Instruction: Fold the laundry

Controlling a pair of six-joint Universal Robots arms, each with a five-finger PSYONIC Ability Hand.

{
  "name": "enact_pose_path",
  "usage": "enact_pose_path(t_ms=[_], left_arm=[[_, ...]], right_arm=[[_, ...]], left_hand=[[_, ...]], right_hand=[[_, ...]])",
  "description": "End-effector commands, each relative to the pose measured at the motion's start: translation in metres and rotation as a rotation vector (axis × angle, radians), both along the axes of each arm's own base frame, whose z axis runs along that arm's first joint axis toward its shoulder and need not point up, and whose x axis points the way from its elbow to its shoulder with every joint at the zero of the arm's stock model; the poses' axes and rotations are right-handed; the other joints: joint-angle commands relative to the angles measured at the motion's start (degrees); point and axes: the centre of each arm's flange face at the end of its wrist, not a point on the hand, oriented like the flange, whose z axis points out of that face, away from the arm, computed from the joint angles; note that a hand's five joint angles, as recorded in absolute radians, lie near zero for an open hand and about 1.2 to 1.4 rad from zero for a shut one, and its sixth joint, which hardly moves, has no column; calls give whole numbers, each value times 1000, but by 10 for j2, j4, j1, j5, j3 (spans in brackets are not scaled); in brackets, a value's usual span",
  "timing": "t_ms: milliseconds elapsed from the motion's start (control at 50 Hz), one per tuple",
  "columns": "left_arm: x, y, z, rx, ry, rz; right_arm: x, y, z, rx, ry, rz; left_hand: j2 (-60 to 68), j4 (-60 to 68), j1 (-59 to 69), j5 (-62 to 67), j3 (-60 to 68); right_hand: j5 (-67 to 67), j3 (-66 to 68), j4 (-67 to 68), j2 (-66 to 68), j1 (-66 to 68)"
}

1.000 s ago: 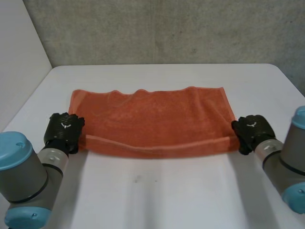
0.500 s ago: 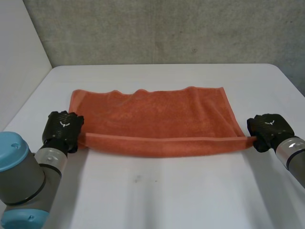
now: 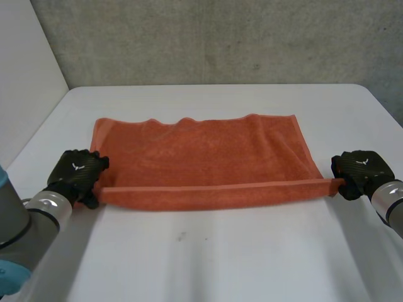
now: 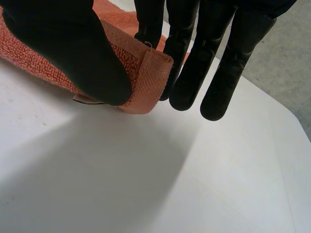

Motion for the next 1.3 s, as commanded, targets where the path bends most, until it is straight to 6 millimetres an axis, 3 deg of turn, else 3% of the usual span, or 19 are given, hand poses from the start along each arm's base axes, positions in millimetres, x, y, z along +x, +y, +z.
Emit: enact_pose_path(t_ms=[20, 400, 460, 520, 540, 580, 700, 740, 760, 780, 840, 900, 1040, 1120, 1240, 1300], left_arm=[[11, -5, -1, 39, 25, -27], [16, -12, -7, 60, 23, -6], [19, -11, -8, 70, 22, 5], [20, -11, -8, 70, 20, 11], [20, -11, -8, 70, 20, 11], [21, -12, -7, 69, 19, 20], [23, -9, -3, 57, 6, 48], [23, -2, 16, -3, -1, 68], [23, -2, 16, -4, -1, 68], [22, 11, 31, -38, -7, 67], [21, 26, 40, -41, -28, 59], [22, 35, 46, -39, -49, 57], [31, 82, 55, 71, -222, 24], [31, 100, 56, 143, -261, -10], [30, 97, 56, 143, -261, -19], [30, 81, 54, 117, -261, -15]], right_arm=[[0, -1, 1, -4, 4, -3], [-3, -3, 1, -8, 7, -21], [-3, -3, 1, -6, 7, -21], [-2, -2, 1, -5, 8, -19], [-2, -2, 1, -2, 8, -17], [-2, -1, 1, 1, 8, -19], [-3, 2, 4, 8, 20, -25], [-1, 8, 11, 26, 33, -20], [-2, 15, 20, 43, 52, -18], [-2, 20, 25, 56, 65, -10], [-4, 38, 38, 119, 119, 16], [-6, 51, 45, 161, 174, 39], [-21, 88, 57, 277, 405, 101], [-34, 95, 62, 296, 484, 91], [-34, 84, 64, 211, 484, 90], [-32, 74, 62, 159, 458, 72]], left_hand=[[15, 22, 6, 25, 12], [107, 115, 98, 118, 104], [164, 172, 155, 175, 161], [339, 346, 330, 350, 336], [340, 347, 331, 350, 336], [550, 558, 541, 561, 547], [551, 559, 542, 562, 548], [551, 559, 542, 562, 548], [551, 559, 542, 562, 548], [551, 559, 542, 562, 548], [551, 559, 542, 562, 548], [551, 559, 542, 562, 548], [551, 559, 542, 562, 548], [551, 559, 542, 562, 548], [551, 559, 542, 562, 548], [551, 559, 542, 562, 548]], right_hand=[[137, 121, 117, 124, 235], [137, 121, 117, 124, 235], [137, 121, 117, 124, 235], [137, 121, 117, 124, 235], [137, 121, 117, 124, 235], [137, 121, 117, 124, 235], [137, 121, 117, 124, 235], [137, 121, 117, 124, 235], [137, 121, 117, 124, 235], [137, 121, 117, 124, 235], [137, 121, 117, 124, 235], [137, 121, 117, 124, 235], [137, 121, 117, 124, 235], [137, 121, 117, 124, 235], [137, 121, 117, 124, 235], [137, 121, 117, 124, 235]])
